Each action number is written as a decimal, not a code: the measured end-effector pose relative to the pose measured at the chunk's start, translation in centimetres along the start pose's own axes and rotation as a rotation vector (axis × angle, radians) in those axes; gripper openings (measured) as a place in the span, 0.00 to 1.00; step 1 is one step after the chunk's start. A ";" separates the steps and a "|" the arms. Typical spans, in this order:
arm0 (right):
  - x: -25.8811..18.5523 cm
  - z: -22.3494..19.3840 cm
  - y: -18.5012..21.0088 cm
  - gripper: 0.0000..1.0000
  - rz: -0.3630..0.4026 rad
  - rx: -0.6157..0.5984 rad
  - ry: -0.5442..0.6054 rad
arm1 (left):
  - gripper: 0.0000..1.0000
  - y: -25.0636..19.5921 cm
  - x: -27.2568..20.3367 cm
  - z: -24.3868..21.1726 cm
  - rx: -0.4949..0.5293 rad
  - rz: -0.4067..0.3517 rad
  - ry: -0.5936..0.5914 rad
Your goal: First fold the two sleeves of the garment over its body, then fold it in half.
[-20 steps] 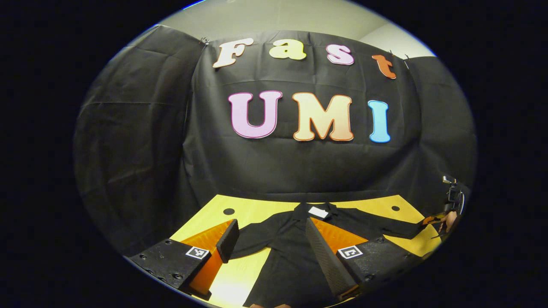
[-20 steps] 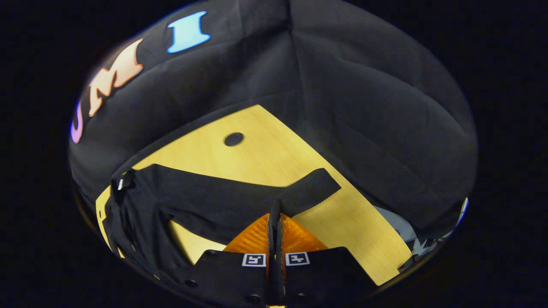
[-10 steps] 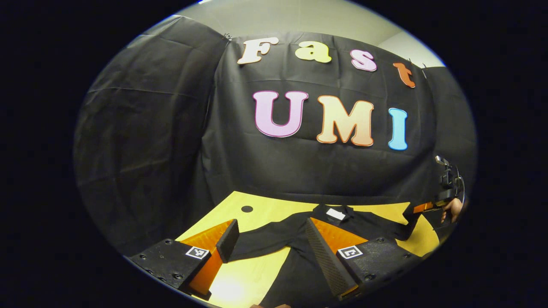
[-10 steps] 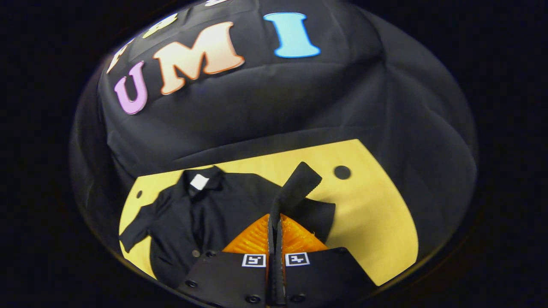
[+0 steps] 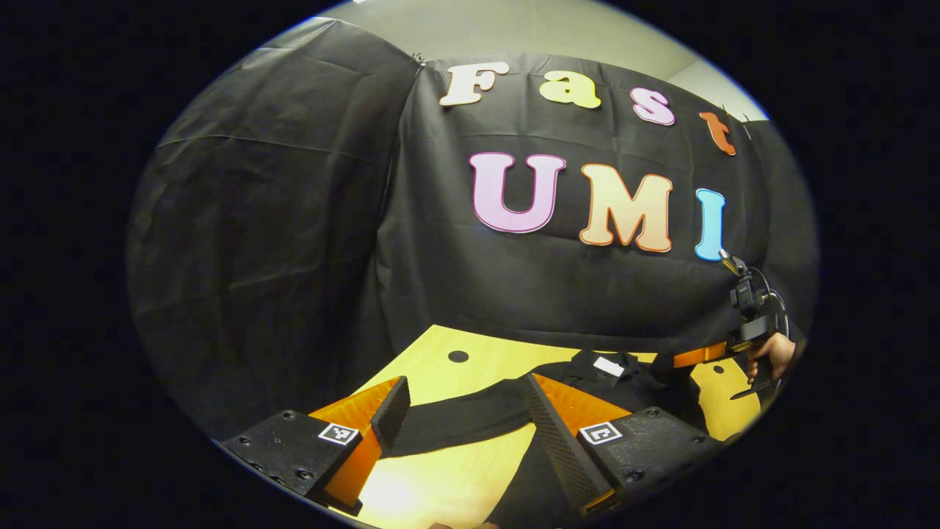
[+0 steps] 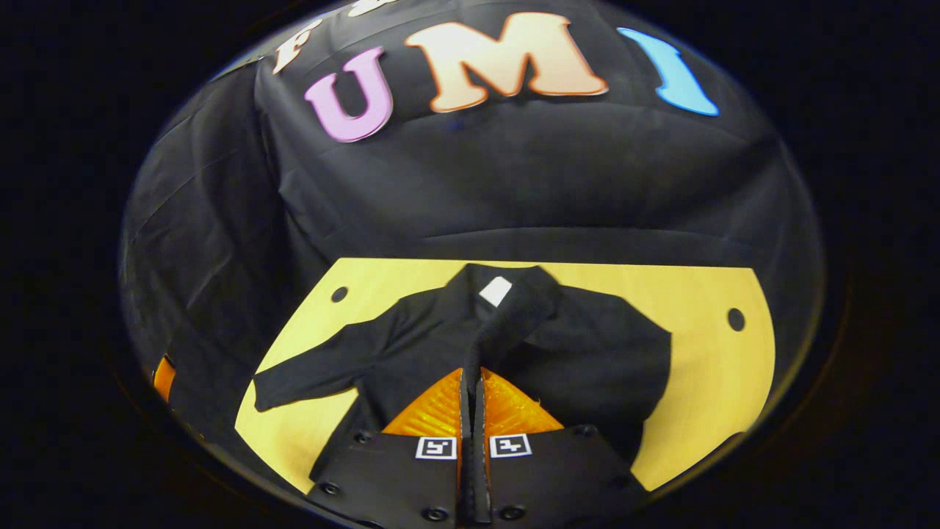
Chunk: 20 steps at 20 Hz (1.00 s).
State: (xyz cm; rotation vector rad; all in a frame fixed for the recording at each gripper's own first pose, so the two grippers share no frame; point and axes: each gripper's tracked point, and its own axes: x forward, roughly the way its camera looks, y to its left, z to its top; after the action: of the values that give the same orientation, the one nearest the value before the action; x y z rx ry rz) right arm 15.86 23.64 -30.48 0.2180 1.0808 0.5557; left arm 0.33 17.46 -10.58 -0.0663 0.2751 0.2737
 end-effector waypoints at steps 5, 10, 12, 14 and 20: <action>5.1 -1.4 7.4 0.02 0.061 -0.101 0.053 | 0.92 3.6 0.8 -1.1 -0.014 0.053 0.019; 7.6 -1.8 10.6 0.45 0.092 -0.101 0.064 | 0.92 6.6 1.5 -2.3 -0.014 0.109 0.034; 7.5 -1.5 10.2 0.79 0.079 -0.120 0.031 | 0.93 7.1 2.0 -3.0 -0.027 0.124 0.049; 6.3 -0.7 9.9 0.94 0.055 -0.141 -0.008 | 0.93 8.1 2.2 -4.0 -0.044 0.135 0.064; 0.4 0.2 8.9 0.99 0.028 -0.114 -0.140 | 0.93 10.7 3.9 -8.2 -0.056 0.192 0.144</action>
State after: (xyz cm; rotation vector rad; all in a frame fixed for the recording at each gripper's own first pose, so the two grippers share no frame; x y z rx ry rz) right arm 13.33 31.39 -26.85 0.1701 0.9086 0.6159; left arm -1.13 27.94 -19.81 -0.1151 0.4180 0.4684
